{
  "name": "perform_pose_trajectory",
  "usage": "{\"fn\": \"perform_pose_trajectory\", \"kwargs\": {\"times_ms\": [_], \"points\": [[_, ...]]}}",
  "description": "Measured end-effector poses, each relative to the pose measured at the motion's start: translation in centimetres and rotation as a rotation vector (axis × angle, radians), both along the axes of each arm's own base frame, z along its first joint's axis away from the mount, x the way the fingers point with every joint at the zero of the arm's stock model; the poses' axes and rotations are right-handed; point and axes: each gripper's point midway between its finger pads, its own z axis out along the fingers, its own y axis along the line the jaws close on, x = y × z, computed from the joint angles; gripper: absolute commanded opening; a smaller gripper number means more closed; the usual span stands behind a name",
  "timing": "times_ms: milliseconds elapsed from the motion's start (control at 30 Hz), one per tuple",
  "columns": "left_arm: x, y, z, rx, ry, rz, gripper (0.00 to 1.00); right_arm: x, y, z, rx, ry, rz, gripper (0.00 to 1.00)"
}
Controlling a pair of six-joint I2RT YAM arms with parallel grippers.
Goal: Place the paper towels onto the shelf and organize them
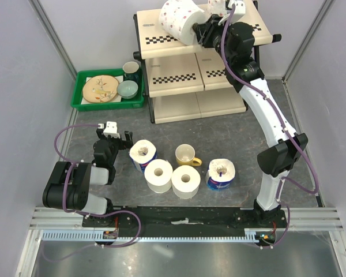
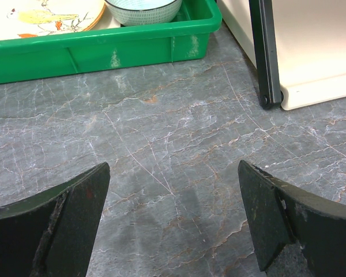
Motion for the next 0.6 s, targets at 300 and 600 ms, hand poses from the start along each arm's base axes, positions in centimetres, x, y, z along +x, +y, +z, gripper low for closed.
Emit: {"fn": "perform_pose_trajectory", "kwargs": {"times_ms": [300, 600], "points": [[0.0, 0.0, 0.0, 0.000, 0.000, 0.000, 1.00, -0.8, -0.1, 0.8, 0.004, -0.006, 0.013, 0.27], [0.0, 0.0, 0.0, 0.000, 0.000, 0.000, 0.99, -4.7, -2.0, 5.7, -0.008, -0.065, 0.000, 0.28]]}}
